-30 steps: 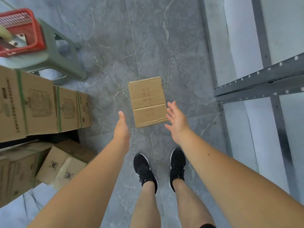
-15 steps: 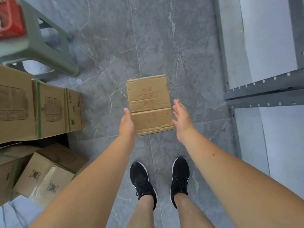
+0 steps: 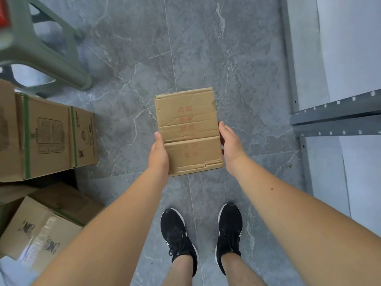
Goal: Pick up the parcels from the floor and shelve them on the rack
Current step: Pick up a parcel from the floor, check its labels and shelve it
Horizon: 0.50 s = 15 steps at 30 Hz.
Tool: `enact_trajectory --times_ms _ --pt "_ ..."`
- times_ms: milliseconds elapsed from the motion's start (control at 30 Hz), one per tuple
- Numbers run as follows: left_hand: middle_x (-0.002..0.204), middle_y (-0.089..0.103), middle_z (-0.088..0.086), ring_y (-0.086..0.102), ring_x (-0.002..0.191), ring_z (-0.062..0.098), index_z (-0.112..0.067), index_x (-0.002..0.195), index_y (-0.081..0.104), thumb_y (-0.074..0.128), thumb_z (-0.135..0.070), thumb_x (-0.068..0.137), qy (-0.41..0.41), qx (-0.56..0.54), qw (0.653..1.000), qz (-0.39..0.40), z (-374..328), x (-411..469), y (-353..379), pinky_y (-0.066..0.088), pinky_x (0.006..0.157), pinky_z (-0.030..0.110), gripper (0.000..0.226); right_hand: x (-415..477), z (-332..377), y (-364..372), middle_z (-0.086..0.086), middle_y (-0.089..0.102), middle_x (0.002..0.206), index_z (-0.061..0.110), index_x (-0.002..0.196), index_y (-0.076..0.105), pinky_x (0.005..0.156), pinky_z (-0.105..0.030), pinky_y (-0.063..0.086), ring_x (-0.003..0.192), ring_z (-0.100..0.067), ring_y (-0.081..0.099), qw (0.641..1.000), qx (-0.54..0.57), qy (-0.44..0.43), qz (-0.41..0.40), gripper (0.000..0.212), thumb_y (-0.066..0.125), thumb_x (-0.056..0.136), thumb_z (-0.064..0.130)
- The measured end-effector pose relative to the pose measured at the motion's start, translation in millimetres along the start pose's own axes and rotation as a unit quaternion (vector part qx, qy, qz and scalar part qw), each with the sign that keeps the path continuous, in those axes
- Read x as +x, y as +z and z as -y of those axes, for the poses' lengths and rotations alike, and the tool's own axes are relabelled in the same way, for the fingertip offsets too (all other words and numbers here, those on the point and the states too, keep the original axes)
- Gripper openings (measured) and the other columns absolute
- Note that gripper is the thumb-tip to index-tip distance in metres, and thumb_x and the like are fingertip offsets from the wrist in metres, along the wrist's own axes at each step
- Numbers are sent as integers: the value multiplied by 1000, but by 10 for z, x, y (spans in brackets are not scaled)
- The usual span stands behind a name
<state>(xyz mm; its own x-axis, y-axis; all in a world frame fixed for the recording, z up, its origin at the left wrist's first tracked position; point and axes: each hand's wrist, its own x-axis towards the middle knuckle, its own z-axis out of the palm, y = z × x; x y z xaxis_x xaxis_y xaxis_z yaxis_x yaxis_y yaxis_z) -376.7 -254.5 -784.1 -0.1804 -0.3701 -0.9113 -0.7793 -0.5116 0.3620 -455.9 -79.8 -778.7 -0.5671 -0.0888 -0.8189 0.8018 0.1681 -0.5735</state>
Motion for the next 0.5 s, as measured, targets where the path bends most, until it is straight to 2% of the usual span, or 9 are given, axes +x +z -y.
enact_trajectory --times_ms 33,167,300,400,500 --pt "150 60 -3 58 121 21 -29 154 54 35 -82 97 1 -1 1000 2 6 18 3 44 103 40 80 27 -17 -3 0 55 161 21 158 50 129 -52 32 150 -21 48 1000 1 -3 1 80 50 92 66" --pt "152 61 0 60 135 25 -28 155 53 35 -81 97 10 -10 1000 14 46 72 14 45 119 50 80 128 -94 -22 0 52 163 19 161 46 130 -50 30 152 -21 45 1000 6 -12 -4 64 48 107 53" --pt "151 61 -1 59 136 25 -28 155 53 36 -79 99 13 -13 1000 11 67 28 50 44 120 50 78 74 -91 -25 1 55 160 16 160 47 129 -44 32 149 -18 48 1000 7 -22 1 58 46 111 47" --pt "152 60 0 58 136 25 -26 153 54 35 -77 101 22 -4 1000 4 24 -99 51 43 119 48 76 -67 -12 5 14 57 144 16 161 45 114 -29 34 137 -8 48 1000 -12 -28 -4 58 48 111 45" --pt "150 61 2 59 135 26 -24 152 56 33 -74 103 30 1 1000 5 -68 -331 39 44 116 46 73 -260 91 -13 10 57 146 18 160 47 105 -26 35 137 -10 49 999 -30 -39 6 56 52 110 43"
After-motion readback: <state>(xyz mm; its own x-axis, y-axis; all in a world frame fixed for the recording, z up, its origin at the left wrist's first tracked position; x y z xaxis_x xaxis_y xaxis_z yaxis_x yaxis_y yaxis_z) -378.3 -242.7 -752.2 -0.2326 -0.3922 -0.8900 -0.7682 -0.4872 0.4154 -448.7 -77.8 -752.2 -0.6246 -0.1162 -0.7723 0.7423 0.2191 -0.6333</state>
